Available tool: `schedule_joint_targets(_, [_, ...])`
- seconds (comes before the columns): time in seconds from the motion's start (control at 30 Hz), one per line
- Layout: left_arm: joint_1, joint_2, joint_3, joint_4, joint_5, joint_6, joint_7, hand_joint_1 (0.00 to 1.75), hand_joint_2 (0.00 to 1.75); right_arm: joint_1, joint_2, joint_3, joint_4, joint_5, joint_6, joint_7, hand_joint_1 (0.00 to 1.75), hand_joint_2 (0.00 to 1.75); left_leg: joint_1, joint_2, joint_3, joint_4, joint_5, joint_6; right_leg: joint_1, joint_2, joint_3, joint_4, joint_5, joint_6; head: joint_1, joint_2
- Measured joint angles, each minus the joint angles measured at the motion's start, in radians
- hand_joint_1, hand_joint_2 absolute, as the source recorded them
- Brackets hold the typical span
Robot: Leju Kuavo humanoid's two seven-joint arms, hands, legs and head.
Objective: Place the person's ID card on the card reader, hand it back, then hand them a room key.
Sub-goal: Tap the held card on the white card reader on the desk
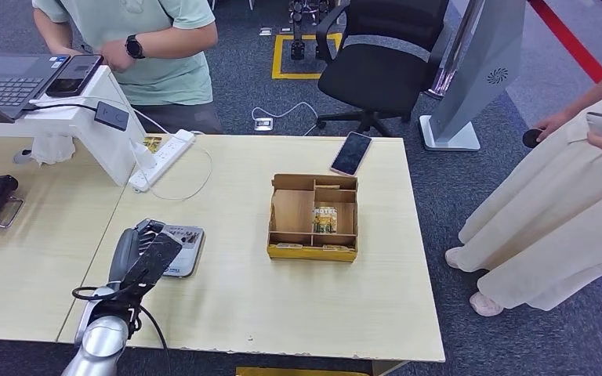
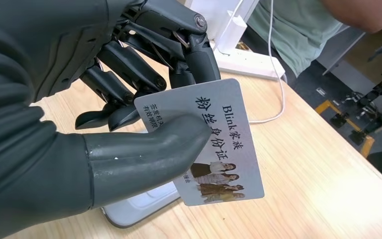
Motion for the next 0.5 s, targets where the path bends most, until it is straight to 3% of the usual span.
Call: schedule_joint_targets(0.5, [-0.088, -0.017, 0.000, 0.151, -0.011, -0.008, 0.024, 1.75, 1.75, -0.006, 0.000, 0.001, 0.000, 0.002, 0.000, 0.001, 0.00, 0.00, 0.000, 0.000, 0.000, 0.000, 0.000, 0.000, 0.000, 0.000, 0.000, 0.000, 0.000, 0.000, 0.000, 0.000])
